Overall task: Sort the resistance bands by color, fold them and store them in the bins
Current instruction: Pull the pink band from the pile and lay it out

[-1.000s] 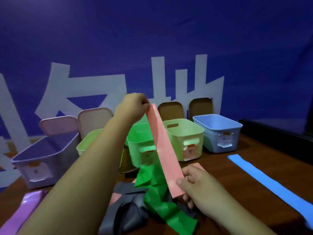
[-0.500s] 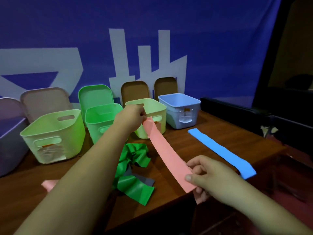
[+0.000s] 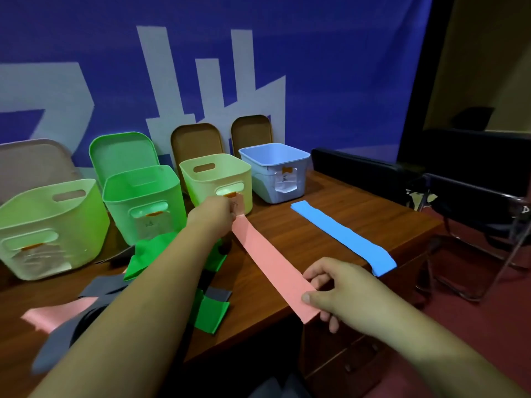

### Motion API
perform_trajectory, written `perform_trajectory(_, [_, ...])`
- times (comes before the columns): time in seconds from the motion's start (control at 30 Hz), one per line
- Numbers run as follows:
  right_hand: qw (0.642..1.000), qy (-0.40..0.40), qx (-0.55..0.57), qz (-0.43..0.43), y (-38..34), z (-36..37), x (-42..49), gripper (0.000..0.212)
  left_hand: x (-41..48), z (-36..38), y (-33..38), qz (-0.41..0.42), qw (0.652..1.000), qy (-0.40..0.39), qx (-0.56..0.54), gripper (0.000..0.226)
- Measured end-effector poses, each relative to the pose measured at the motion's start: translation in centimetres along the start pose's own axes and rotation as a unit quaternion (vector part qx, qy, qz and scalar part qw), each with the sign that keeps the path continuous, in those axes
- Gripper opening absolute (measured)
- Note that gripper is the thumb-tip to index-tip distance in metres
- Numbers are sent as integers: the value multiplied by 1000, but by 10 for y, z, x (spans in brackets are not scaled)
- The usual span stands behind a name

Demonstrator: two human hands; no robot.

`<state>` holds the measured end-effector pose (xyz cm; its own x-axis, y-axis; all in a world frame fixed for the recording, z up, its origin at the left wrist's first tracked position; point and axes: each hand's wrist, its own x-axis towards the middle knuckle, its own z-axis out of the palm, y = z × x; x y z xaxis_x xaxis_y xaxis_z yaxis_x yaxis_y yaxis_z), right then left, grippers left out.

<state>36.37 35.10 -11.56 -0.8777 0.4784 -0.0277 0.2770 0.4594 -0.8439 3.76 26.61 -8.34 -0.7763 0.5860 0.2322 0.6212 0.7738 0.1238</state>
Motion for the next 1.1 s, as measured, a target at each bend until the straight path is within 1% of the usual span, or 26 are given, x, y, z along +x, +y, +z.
perform_trajectory(0.13, [1000, 14, 2, 2, 6, -2, 1, 26, -5, 11, -2, 3, 1000, 1, 21, 17])
perform_trajectory(0.4, [1000, 8, 13, 6, 10, -3, 3, 22, -8, 20, 5, -1, 998, 28, 56, 21])
perform_trajectory(0.63, [1000, 2, 0, 13, 12, -2, 8, 23, -8, 17, 17, -22, 995, 3, 96, 14])
perform_trajectory(0.77, [1000, 5, -7, 11, 14, -2, 11, 23, -11, 19, 22, -9, 991, 4, 132, 19])
perform_trajectory(0.9, [999, 17, -51, 5, 15, -2, 13, 22, -17, 17, 27, 0, 985, -7, 170, 23])
perform_trajectory(1.0, [991, 24, -131, 0, 10, -5, 13, 25, -21, 10, 37, 23, 976, -20, 218, 36])
perform_trajectory(1.07, [988, 38, -152, -2, 6, -7, 12, 29, -24, 0, 43, 27, 976, -34, 214, 49])
perform_trajectory(1.1, [986, 49, -159, -7, 4, -7, 13, 30, -24, -6, 44, 25, 979, -39, 199, 50])
